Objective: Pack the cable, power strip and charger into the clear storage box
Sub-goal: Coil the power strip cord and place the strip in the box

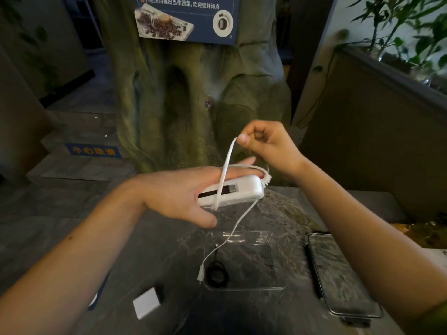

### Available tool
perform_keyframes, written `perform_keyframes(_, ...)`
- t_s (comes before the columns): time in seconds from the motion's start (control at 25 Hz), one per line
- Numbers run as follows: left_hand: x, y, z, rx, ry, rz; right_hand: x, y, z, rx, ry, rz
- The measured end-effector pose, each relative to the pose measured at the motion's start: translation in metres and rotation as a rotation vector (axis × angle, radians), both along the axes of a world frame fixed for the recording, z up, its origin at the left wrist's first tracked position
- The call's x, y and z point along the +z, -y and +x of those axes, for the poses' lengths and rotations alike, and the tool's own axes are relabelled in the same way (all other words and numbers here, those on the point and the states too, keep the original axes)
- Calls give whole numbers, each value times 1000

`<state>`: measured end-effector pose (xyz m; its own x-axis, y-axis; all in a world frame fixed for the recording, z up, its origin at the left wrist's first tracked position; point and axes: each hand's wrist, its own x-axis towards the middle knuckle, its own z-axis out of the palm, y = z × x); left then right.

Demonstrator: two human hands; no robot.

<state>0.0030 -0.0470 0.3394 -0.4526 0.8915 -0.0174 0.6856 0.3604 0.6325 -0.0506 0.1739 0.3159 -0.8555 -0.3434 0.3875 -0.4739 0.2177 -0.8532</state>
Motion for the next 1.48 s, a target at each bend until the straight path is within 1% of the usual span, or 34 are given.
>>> perform_keyframes(0.04, 2, 3, 2, -12, 66, 98, -8, 1, 1, 34, 41, -39)
perform_keyframes(0.12, 0, 8, 8, -23, 289, 343, -26, 7, 5, 85, 145, -91)
perform_keyframes(0.16, -3, 9, 10, 3, 416, 504, -35, 11, 8, 80, 207, -101)
perform_keyframes(0.24, -12, 11, 3, 144, 613, 835, -52, 18, 16, 40, 326, -105)
perform_keyframes(0.28, -15, 11, -3, 224, 659, 955, -59, 21, 20, 36, 374, -102)
perform_keyframes(0.32, -17, 12, -9, 305, 661, 1032, -65, 23, 24, 51, 414, -99)
perform_keyframes(0.4, -22, 14, -20, 490, 586, 1063, -72, 23, 33, 108, 462, -97)
perform_keyframes(0.48, -30, 19, -29, 671, 459, 966, -73, 24, 40, 156, 509, -119)
perform_keyframes(0.56, -39, 24, -34, 781, 268, 791, -69, 28, 46, 182, 538, -155)
perform_keyframes(0.6, -42, 27, -35, 793, 161, 699, -67, 30, 48, 191, 524, -153)
perform_keyframes(0.68, -44, 29, -39, 728, -41, 508, -64, 36, 50, 224, 477, -121)
perform_keyframes(0.8, -45, 32, -41, 642, -159, 271, -61, 44, 48, 301, 446, -87)
perform_keyframes(0.88, -43, 34, -44, 667, -259, 135, -58, 50, 46, 305, 425, -70)
perform_keyframes(1.0, -39, 38, -48, 755, -457, -68, -59, 72, 43, 237, 402, -67)
perform_keyframes(1.04, -37, 41, -50, 782, -541, -124, -61, 84, 42, 217, 428, -74)
perform_keyframes(1.12, -36, 49, -53, 799, -679, -159, -64, 105, 41, 201, 520, -110)
perform_keyframes(1.16, -36, 55, -54, 785, -708, -170, -64, 114, 41, 201, 557, -120)
perform_keyframes(1.24, -39, 73, -57, 759, -726, -214, -64, 124, 39, 204, 569, -106)
perform_keyframes(1.36, -48, 105, -60, 792, -702, -296, -60, 124, 32, 234, 535, -47)
perform_keyframes(1.48, -54, 126, -56, 807, -683, -323, -44, 115, 21, 225, 473, 24)
